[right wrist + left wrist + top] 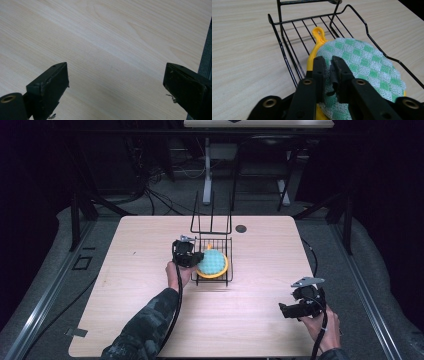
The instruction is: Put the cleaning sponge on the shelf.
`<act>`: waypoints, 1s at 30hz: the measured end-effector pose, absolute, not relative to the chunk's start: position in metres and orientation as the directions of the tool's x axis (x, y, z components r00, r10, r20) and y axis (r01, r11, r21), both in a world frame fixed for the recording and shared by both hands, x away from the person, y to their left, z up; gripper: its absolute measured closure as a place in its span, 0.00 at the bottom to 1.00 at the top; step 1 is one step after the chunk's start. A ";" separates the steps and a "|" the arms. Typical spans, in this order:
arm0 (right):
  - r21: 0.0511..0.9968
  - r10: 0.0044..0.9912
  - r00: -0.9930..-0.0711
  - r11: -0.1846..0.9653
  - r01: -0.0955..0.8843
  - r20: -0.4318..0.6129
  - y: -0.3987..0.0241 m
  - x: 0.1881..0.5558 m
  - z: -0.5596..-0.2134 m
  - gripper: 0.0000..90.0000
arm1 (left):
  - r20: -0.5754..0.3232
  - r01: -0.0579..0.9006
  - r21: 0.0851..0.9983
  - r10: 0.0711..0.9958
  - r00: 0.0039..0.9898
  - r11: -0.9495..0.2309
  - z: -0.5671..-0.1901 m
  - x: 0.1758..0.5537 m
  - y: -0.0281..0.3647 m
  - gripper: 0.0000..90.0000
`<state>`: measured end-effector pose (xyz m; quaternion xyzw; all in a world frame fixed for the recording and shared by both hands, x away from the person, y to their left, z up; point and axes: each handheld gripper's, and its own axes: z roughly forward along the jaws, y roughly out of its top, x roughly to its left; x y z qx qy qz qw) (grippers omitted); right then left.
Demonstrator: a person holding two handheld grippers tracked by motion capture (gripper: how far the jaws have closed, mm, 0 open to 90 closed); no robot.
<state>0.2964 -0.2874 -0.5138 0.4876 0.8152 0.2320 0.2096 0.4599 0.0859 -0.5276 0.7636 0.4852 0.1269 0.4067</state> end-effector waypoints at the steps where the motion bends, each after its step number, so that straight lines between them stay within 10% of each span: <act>1: 0.583 0.893 -0.435 0.415 0.698 -0.114 -0.287 0.296 -0.514 0.06 | -0.201 0.638 0.744 0.844 0.497 -0.198 -0.528 0.460 0.086 0.82; 11: 0.586 0.893 -0.434 0.415 0.695 -0.118 -0.288 0.295 -0.512 0.06 | -0.155 0.629 0.741 0.852 0.501 -0.235 -0.511 0.454 0.106 0.28; 30: 0.595 0.891 -0.437 0.421 0.685 -0.127 -0.285 0.295 -0.509 0.06 | -0.095 0.628 0.738 0.884 0.458 -0.246 -0.483 0.393 0.173 0.08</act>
